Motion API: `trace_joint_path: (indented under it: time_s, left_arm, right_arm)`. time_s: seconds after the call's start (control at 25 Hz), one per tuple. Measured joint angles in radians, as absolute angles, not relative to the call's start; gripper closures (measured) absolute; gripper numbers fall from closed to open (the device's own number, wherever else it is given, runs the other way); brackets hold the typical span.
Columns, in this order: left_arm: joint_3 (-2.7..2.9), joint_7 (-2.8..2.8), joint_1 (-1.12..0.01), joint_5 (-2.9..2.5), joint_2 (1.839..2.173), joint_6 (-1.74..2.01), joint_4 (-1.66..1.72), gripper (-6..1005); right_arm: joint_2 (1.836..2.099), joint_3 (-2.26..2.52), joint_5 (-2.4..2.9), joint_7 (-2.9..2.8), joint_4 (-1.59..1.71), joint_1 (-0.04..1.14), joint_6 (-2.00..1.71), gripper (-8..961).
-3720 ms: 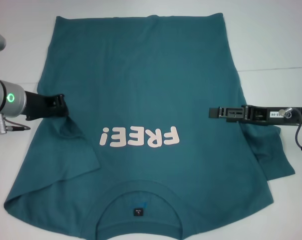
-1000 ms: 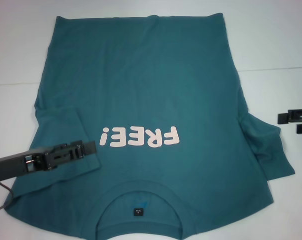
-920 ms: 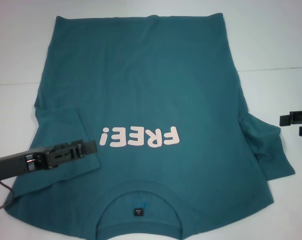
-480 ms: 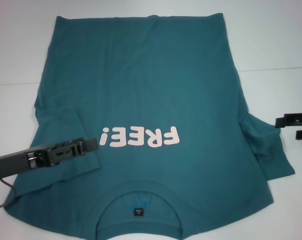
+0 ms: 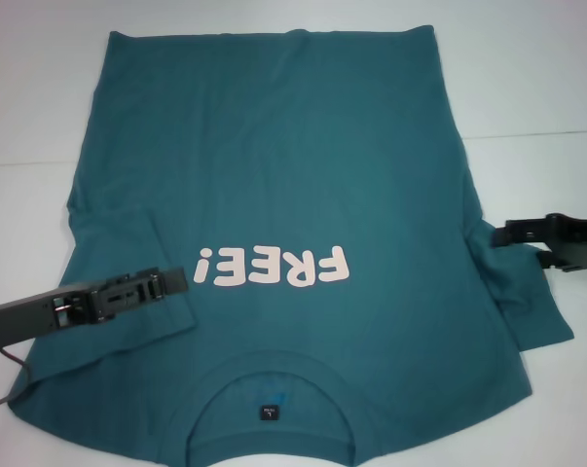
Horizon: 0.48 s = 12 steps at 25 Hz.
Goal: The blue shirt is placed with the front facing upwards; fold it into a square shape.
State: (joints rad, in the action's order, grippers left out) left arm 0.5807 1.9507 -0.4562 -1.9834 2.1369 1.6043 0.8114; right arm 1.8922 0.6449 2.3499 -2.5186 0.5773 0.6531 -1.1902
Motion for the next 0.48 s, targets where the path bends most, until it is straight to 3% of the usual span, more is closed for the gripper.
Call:
trace_joint_path:
  time_s: [0.48]
  left_arm:
    - [0.581,1.948,-0.457,-1.984,2.132,1.587,0.794,279]
  right_arm:
    - [1.895,0.678,2.35,-2.532,0.542,0.675,-1.194,38]
